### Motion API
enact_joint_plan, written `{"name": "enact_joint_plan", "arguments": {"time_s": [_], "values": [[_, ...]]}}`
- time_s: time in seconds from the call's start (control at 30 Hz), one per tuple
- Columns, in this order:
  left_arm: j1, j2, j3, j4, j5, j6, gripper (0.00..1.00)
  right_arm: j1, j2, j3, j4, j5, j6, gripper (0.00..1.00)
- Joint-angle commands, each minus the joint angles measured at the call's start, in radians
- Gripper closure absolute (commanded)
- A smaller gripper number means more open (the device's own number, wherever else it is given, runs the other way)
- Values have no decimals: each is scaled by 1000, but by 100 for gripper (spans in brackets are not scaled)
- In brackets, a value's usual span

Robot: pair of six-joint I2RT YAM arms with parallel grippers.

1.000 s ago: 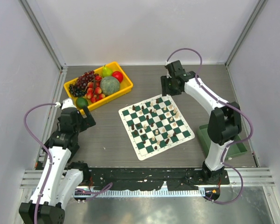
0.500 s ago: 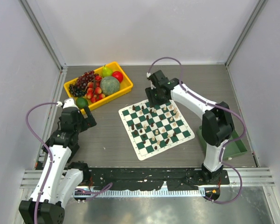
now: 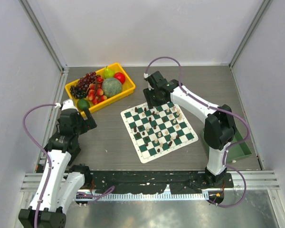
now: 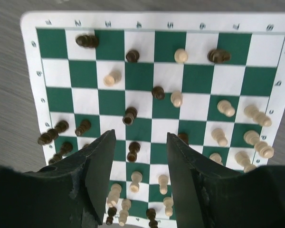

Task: Set up the chess pieces on the board

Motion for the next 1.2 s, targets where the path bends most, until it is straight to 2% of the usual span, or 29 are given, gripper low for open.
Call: {"name": "enact_joint_plan", "arguments": {"time_s": [0.0,0.17,0.4,0.63,0.93,1.17], "values": [[5,-58,53,-47,-67,27,1,-2,25,133,-12,22,-23,48],[5,-101,17,-30,-83,28,1,14,-4,78,-16,-75,3,51],[5,-66,24,-18,-54,22,1,47,-62,-59,50,-77,32,51],[5,-74,36,-33,-77,27,1,47,18,50,41,-86,26,52],[5,-97,22,-38,-98,27,1,63,157,200,9,-94,32,48],[5,-85,24,-36,-97,22,1,69,220,231,-6,-58,47,51]]}}
